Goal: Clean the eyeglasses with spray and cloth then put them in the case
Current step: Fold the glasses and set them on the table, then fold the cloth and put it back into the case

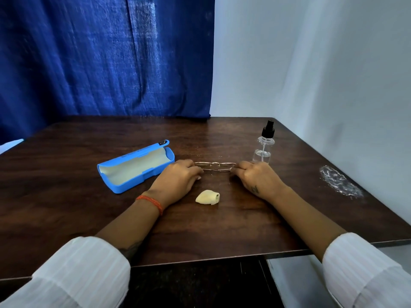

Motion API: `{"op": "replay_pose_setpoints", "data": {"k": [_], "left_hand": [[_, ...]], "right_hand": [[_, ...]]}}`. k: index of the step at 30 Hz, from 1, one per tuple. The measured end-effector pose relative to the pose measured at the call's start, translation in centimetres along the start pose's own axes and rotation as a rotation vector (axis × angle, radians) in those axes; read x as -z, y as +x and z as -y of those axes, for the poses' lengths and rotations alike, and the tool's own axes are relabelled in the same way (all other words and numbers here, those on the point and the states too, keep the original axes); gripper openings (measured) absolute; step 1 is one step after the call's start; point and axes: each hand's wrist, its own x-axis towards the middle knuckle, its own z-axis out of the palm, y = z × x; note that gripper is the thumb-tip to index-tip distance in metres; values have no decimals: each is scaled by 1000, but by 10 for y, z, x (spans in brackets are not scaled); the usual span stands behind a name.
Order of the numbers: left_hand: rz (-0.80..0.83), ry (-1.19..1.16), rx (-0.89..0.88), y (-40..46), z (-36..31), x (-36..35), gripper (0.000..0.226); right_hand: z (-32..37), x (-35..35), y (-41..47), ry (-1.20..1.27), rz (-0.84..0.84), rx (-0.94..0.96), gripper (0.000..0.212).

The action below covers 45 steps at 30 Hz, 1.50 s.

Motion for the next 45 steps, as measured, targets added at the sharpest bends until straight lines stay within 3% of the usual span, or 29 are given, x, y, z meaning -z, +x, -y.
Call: {"op": "replay_pose_setpoints", "data": {"k": [5,14,18,23,36,40,45], "left_hand": [[7,12,60,2,-2,-3,34],[67,-34,117,3,1,-6,32],[74,-48,137,4,1,-7,32],[89,-58,169,4,0,-8,33],[89,-101,186,0,-5,0,35],[54,-198,184,-12,-14,8,33],[40,-514,266,-28,-31,23,39]], "right_hand": [[0,2,-2,68,-66,-4,35],[3,-1,-6,207,-52,-161,41],[1,-5,-15,498,-43,-285,39],[-6,-5,-21,693,-47,-354,39],[8,8,-19,710,-48,-421,33],[25,26,-19,788,-106,-527,26],[64,51,-14,1157,-75,-618,37]]}}
